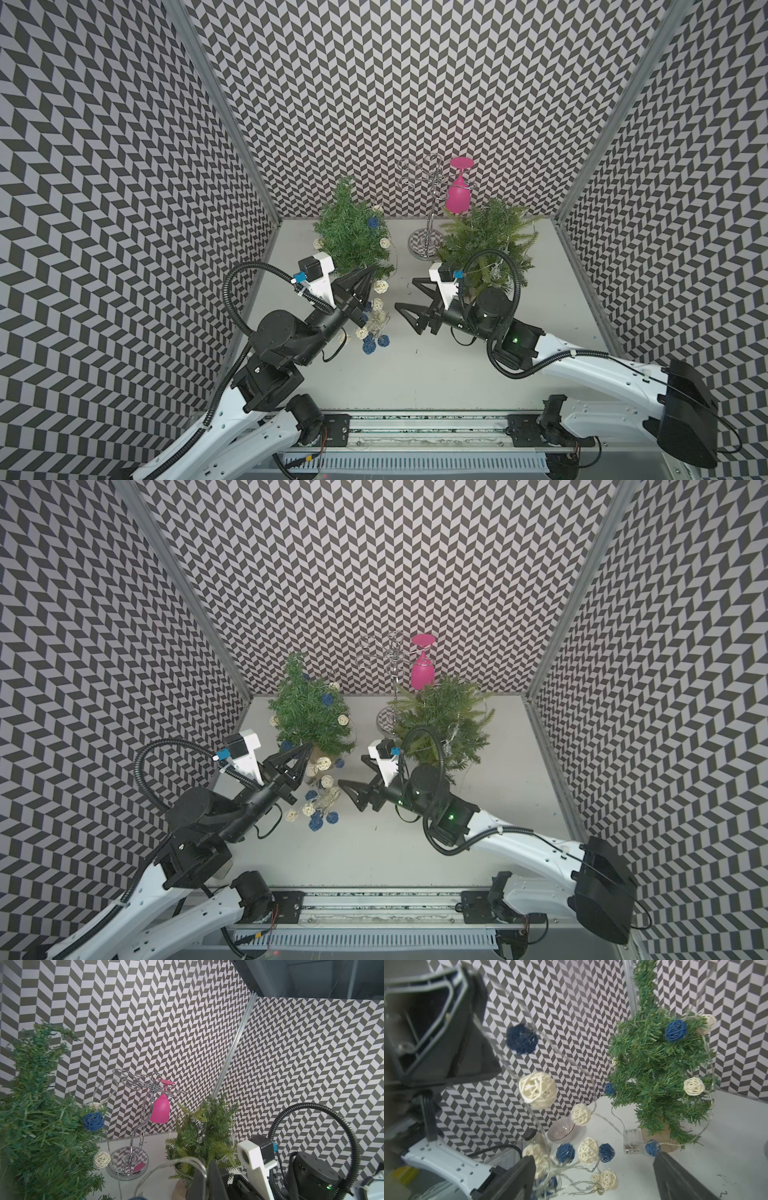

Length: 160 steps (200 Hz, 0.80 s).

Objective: Wrap string light around the christmas tree
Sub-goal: Wrap the light string around the Christmas tree.

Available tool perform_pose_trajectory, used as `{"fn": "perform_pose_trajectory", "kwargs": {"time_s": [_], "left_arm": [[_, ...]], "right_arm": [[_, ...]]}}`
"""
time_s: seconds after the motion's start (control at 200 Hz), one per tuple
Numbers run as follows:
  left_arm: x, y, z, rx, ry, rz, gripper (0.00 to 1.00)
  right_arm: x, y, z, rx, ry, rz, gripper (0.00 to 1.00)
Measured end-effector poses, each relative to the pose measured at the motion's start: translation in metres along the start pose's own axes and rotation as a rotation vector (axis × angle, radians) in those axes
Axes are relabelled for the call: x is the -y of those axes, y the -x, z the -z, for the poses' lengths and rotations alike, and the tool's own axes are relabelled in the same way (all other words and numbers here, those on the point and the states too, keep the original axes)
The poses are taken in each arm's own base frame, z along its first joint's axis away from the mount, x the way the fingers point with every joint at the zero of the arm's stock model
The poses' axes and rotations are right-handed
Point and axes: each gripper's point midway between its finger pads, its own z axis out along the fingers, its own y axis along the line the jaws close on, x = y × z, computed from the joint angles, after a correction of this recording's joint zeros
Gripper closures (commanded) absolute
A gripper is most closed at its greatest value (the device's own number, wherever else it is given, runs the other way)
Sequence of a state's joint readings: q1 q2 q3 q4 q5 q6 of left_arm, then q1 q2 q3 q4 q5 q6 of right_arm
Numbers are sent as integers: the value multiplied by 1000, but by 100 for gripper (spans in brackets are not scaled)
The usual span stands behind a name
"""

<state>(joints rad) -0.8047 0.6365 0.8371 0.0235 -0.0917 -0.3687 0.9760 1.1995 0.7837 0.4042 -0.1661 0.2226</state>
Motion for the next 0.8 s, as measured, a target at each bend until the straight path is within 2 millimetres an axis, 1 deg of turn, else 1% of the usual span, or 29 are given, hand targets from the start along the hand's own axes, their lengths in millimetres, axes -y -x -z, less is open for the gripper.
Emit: {"fn": "perform_pose_trajectory", "kwargs": {"time_s": [0.075,0.16,0.25,0.31,0.396,0.451,0.486,0.596,0.626,0.646,0.731,0.761,0.801], "left_arm": [[0,3,-7,-6,5,-8,100],[-1,4,-12,-13,13,-15,100],[-3,6,-15,-10,23,-20,100],[-4,9,-16,-7,27,-21,100],[-4,13,-16,-1,29,-24,100],[-3,18,-17,5,27,-26,100],[-1,22,-17,11,22,-27,100],[6,35,-18,29,7,-33,100],[8,38,-18,34,3,-35,100],[8,39,-18,37,2,-37,100],[9,44,-17,44,1,-45,100],[10,46,-16,47,1,-45,100],[11,48,-16,49,1,-48,100]], "right_arm": [[-7,-1,-1,-9,28,26,11],[-17,4,-1,-3,61,52,14],[-28,7,-3,10,94,71,17],[-35,6,-7,18,113,84,19],[-38,3,-12,27,118,93,25],[-38,3,-16,37,117,93,28],[-38,2,-18,40,114,93,31],[-32,3,-32,42,84,99,37],[-30,4,-35,45,71,98,40],[-28,6,-37,49,58,98,46],[-22,13,-39,72,16,101,61],[-20,16,-40,79,6,100,63],[-20,20,-40,90,-4,103,63]]}}
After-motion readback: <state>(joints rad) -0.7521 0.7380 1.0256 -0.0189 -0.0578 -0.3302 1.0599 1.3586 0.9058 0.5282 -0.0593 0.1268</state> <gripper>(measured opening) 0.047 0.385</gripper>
